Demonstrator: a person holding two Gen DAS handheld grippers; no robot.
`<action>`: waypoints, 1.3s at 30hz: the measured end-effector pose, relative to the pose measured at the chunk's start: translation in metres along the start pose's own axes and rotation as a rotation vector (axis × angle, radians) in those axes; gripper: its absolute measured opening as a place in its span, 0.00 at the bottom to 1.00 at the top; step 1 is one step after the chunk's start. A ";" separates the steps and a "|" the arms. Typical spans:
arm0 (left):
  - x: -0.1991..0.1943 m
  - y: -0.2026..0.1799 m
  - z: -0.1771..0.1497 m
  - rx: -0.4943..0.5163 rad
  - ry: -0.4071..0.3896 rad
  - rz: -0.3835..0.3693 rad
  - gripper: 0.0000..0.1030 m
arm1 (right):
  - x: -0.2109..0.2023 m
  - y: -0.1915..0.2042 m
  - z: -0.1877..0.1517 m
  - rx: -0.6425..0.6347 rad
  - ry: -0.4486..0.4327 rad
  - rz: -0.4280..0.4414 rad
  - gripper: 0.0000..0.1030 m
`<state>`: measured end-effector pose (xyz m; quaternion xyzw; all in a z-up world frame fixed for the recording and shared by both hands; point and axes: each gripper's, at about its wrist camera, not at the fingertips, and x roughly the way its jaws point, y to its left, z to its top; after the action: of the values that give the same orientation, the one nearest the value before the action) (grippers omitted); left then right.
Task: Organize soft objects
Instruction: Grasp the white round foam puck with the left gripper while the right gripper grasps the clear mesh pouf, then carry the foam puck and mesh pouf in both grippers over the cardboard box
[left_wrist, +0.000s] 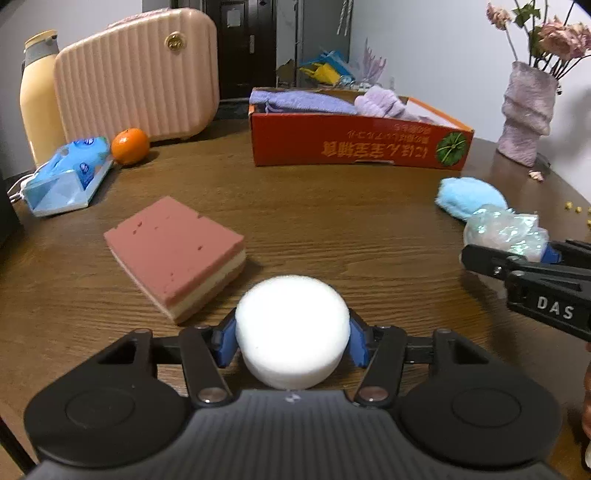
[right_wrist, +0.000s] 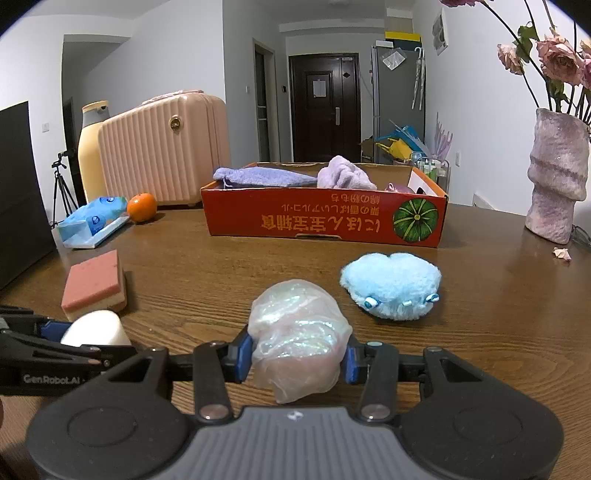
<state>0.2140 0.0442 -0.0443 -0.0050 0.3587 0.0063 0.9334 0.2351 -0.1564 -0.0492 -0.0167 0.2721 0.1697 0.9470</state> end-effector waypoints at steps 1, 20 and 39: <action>-0.002 0.000 0.000 0.003 -0.008 0.000 0.56 | 0.000 0.000 0.000 -0.001 -0.001 0.000 0.44; -0.026 0.003 0.016 -0.066 -0.204 -0.032 0.56 | -0.015 -0.009 0.010 0.019 -0.127 -0.018 0.45; -0.004 -0.022 0.073 -0.163 -0.365 0.031 0.56 | 0.017 -0.040 0.059 0.101 -0.275 -0.126 0.45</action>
<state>0.2608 0.0232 0.0127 -0.0736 0.1820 0.0506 0.9792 0.2919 -0.1813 -0.0109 0.0371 0.1463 0.0968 0.9838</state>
